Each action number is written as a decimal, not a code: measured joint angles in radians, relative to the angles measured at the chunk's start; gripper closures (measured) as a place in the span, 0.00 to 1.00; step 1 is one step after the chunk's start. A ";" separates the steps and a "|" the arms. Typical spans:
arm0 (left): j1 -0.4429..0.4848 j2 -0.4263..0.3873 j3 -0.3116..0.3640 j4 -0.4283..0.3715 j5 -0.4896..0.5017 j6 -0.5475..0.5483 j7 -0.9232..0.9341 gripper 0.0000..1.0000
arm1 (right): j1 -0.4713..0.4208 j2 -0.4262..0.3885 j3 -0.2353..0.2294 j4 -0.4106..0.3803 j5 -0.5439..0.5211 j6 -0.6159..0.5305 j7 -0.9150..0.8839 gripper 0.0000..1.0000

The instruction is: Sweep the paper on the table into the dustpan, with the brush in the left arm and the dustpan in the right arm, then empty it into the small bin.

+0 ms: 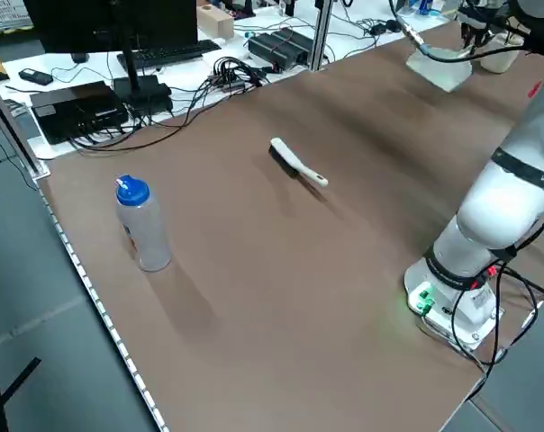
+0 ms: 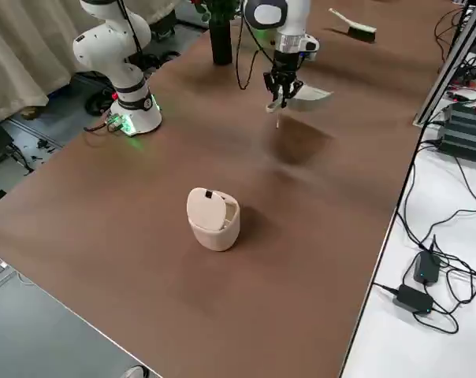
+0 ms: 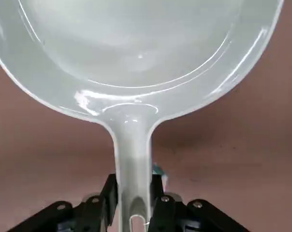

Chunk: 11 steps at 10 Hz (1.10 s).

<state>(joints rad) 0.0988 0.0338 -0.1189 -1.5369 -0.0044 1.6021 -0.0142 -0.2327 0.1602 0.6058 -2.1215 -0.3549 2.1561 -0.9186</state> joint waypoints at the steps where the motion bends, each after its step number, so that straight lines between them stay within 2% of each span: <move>1: 0.003 0.000 0.000 0.000 0.000 0.000 0.000 0.00 | 0.005 0.013 0.000 -0.014 -0.003 0.001 -0.012 0.67; 3: 0.004 0.000 0.000 0.000 0.000 0.000 0.000 0.00 | 0.007 0.039 -0.001 -0.049 -0.012 0.032 -0.015 0.67; 6: 0.003 0.000 -0.001 0.000 0.000 0.000 0.000 0.00 | -0.001 0.086 -0.011 -0.057 -0.071 0.052 -0.011 0.67; 11: 0.003 0.000 -0.001 0.010 -0.013 0.000 0.000 0.00 | 0.004 0.137 -0.008 -0.058 -0.158 0.066 0.116 0.67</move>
<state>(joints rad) 0.1017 0.0337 -0.1200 -1.5272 -0.0174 1.6021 -0.0142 -0.2289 0.2977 0.5977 -2.1791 -0.5131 2.2221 -0.8027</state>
